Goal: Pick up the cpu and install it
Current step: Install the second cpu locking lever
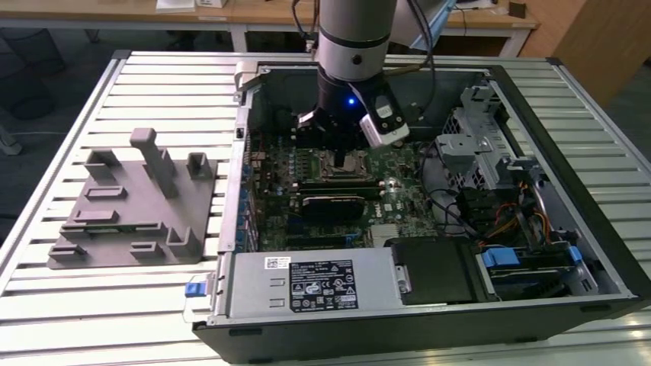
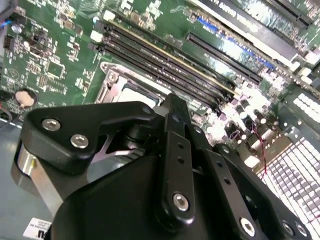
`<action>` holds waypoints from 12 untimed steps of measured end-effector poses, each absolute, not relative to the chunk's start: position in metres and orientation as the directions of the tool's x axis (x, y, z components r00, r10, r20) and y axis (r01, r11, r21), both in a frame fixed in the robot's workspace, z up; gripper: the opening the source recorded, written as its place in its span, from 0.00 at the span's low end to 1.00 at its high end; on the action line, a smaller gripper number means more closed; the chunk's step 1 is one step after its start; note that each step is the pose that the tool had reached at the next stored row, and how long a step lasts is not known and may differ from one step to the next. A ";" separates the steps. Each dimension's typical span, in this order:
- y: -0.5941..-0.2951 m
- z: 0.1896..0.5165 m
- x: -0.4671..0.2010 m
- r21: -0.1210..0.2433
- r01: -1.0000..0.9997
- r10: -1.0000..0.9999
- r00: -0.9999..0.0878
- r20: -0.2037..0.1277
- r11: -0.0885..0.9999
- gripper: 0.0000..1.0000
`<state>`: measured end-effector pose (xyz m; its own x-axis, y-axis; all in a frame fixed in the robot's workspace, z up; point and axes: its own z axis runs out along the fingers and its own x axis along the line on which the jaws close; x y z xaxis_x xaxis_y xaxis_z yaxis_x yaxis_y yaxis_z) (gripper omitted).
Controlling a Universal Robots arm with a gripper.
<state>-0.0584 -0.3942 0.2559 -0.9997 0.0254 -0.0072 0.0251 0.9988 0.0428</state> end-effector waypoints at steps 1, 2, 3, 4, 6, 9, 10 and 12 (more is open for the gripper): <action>-0.394 0.256 -0.058 0.043 0.025 0.025 -1.000 -0.007 0.999 0.11; -0.394 0.255 -0.058 0.043 0.025 0.025 -1.000 -0.007 0.999 0.11; -0.394 0.255 -0.058 0.043 0.025 0.025 -1.000 -0.007 0.999 0.11; -0.394 0.254 -0.058 0.043 0.025 0.025 -1.000 -0.007 0.999 0.11; -0.394 0.254 -0.058 0.043 0.025 0.025 -1.000 -0.007 0.999 0.11; -0.394 0.251 -0.058 0.043 0.025 0.025 -1.000 -0.007 0.999 0.11; -0.394 0.250 -0.058 0.043 0.025 0.025 -1.000 -0.007 0.999 0.11; -0.393 0.248 -0.058 0.043 0.025 0.025 -1.000 -0.007 0.999 0.11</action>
<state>-0.0579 -0.3933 0.2477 -0.9997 0.0254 -0.0069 0.0251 0.9988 0.0426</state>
